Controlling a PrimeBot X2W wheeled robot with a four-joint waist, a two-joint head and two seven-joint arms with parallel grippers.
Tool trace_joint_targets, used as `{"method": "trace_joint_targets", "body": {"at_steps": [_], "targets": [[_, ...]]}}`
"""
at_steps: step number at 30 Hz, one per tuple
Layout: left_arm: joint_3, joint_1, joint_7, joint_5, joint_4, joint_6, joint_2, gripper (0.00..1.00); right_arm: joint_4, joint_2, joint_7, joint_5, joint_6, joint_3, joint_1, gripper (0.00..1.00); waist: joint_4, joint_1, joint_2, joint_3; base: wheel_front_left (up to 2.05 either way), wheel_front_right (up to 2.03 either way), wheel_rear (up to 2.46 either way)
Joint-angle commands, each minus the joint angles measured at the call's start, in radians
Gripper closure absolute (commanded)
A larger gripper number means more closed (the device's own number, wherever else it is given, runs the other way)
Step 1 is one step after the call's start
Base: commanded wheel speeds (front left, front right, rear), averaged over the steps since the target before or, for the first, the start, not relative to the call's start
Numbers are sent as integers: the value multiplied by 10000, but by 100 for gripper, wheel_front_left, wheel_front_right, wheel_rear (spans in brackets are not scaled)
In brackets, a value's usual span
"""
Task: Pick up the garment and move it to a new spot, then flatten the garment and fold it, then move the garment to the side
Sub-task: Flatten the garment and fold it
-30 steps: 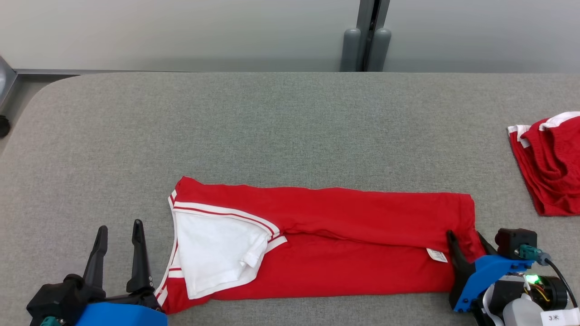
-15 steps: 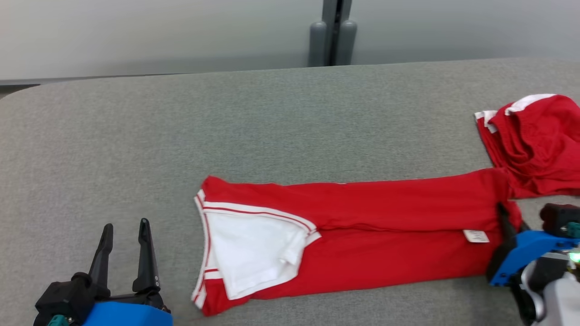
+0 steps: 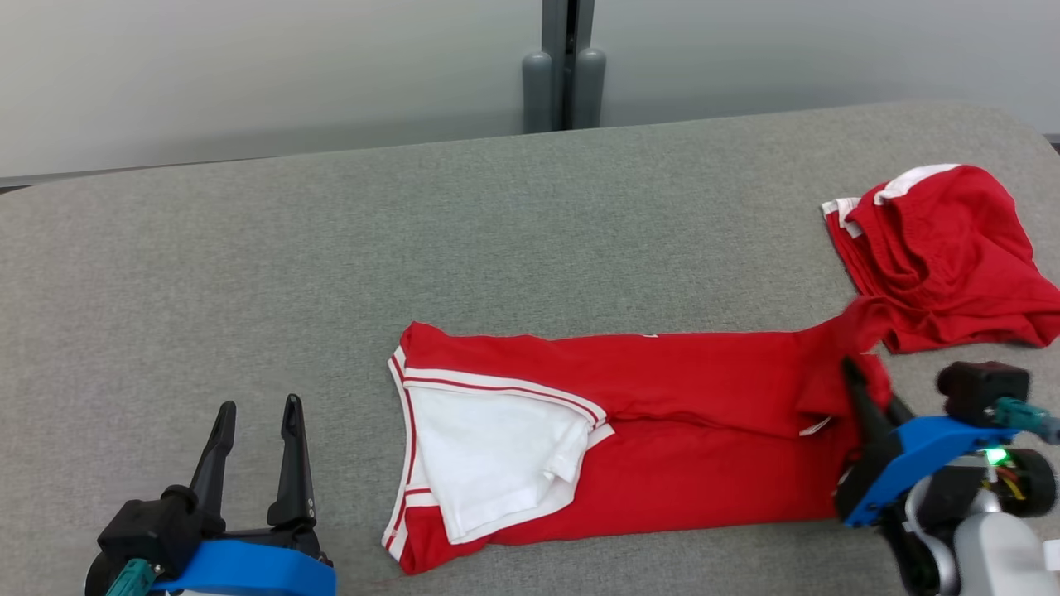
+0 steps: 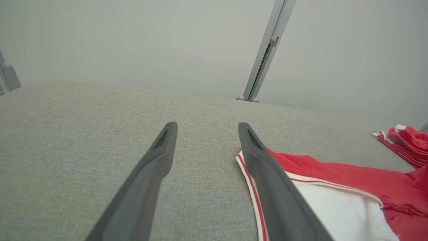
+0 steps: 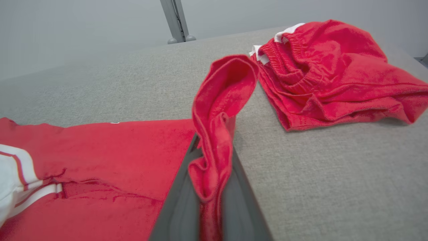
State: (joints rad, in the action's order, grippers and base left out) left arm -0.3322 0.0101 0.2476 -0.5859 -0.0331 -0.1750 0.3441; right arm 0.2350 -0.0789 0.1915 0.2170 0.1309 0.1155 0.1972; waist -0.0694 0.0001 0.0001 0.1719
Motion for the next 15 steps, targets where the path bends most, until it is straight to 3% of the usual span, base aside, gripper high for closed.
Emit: {"method": "trace_joint_targets", "body": {"at_steps": [1,10,15], "targets": [[23,-218,-39,54,-59,53,25,0,-197,86,56,174,-3,-343,-147,100,83,-1,-1,-43,0,0,0],[-10,-151,-2,3,-155,58,5,0,-546,277,-6,1230,-1,-2292,122,100,609,-1,-1,-278,0,0,0],[-116,-126,23,-10,-188,91,-94,0,-99,278,-443,2610,-1,-4009,585,100,990,-1,-1,-355,0,0,0]]}}
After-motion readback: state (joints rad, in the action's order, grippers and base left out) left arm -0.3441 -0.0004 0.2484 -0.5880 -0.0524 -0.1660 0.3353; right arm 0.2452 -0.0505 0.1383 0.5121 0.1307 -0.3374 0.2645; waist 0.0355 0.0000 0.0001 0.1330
